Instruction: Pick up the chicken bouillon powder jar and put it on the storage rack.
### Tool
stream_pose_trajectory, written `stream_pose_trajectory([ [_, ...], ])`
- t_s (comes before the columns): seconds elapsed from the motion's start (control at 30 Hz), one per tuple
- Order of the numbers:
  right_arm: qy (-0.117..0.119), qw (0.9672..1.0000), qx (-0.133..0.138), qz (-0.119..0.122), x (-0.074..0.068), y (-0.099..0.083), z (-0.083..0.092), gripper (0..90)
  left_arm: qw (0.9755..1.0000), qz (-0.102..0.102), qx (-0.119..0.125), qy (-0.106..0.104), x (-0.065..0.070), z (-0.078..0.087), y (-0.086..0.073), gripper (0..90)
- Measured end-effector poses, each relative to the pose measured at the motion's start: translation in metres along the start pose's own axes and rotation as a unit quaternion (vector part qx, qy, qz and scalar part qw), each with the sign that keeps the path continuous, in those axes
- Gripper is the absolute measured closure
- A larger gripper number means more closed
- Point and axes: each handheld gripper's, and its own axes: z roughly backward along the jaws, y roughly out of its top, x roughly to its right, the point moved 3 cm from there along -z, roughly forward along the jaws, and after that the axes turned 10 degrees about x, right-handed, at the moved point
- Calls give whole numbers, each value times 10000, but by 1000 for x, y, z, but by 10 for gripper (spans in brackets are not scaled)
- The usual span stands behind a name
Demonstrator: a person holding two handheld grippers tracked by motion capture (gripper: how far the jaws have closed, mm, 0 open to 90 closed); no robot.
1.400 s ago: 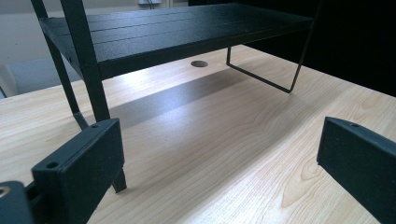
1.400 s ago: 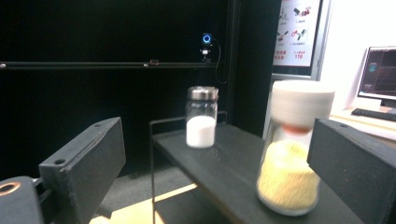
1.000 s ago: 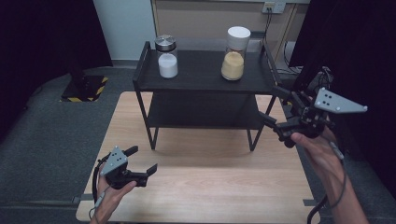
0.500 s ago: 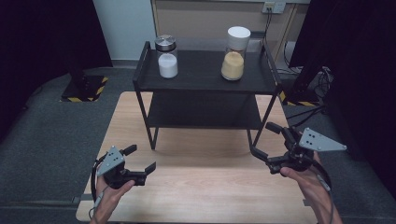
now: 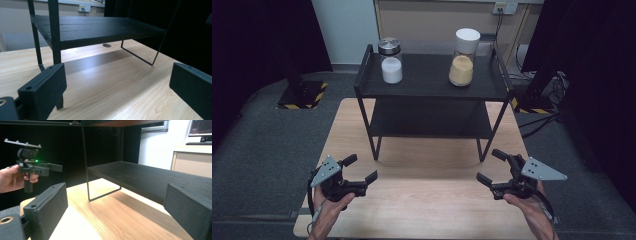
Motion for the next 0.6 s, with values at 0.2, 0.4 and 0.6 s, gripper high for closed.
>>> stream_pose_trajectory([
  [0.2,-149,9999,2,-32,-1,-13,7,60,9999,148,11,41,3,1,3,9],
  [0.4,-310,9995,0,-26,-3,-19,12,42,9998,206,-10,37,2,0,4,7],
  [0.6,-426,9991,-16,-81,-5,-26,14,29,9999,-38,80,147,2,2,0,18],
])
